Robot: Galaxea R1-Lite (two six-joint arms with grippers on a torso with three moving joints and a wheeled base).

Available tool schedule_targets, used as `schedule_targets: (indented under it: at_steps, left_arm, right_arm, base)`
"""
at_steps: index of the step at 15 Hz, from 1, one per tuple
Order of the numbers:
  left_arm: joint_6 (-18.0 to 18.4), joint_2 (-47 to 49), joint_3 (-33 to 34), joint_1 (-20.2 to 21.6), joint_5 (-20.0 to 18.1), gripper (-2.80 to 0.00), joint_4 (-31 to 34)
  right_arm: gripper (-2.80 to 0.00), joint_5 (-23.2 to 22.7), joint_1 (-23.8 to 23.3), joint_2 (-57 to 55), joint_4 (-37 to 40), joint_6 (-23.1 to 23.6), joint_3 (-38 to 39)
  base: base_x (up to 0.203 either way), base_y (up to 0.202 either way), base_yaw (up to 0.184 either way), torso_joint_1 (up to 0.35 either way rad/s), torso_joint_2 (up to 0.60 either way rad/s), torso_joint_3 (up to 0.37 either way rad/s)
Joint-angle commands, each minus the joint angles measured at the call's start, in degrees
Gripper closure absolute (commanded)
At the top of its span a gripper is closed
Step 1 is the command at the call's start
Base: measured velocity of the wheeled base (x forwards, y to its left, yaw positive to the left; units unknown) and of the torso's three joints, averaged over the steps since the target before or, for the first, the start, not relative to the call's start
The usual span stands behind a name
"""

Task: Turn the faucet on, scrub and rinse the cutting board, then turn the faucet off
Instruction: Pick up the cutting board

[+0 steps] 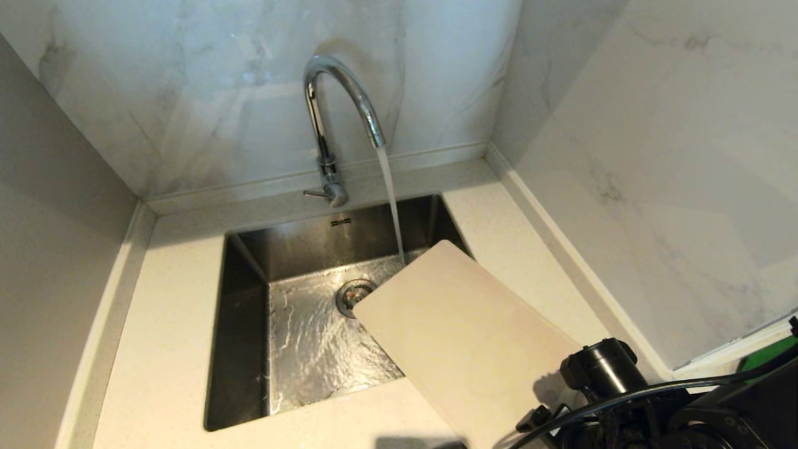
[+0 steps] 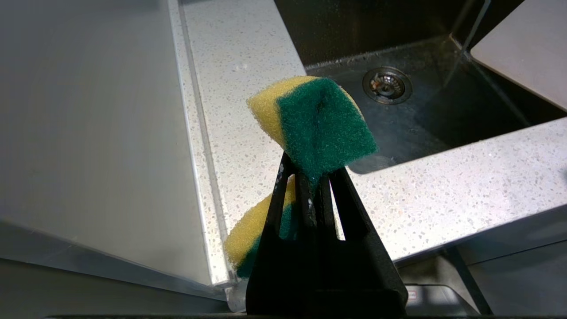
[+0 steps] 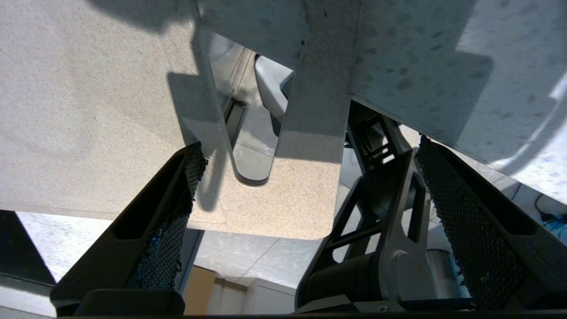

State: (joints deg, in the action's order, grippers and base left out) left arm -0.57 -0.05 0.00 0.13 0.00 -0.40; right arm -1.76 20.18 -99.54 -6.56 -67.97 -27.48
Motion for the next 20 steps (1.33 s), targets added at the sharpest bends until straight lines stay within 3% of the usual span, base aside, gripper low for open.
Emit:
schedule_targets:
  at_steps: [1, 7, 20]
  left_arm:
    - [0.0, 0.0, 0.0, 0.0, 0.0, 0.0, 0.0]
    - [0.0, 0.0, 0.0, 0.0, 0.0, 0.0, 0.0]
    - [0.0, 0.0, 0.0, 0.0, 0.0, 0.0, 0.0]
  right_arm:
    - [-2.8, 0.0, 0.0, 3.3, -0.2, -0.2, 0.1]
    - [-2.8, 0.3, 0.0, 6.6, 0.1, 0.1, 2.0]
    - [-2.8, -0.1, 0.0, 2.2, -0.3, -0.1, 4.5]
  base:
    - [0.0, 0.0, 0.0, 0.0, 0.0, 0.0]
    - [0.0, 0.0, 0.0, 0.0, 0.0, 0.0]
    - [0.0, 0.0, 0.0, 0.0, 0.0, 0.0]
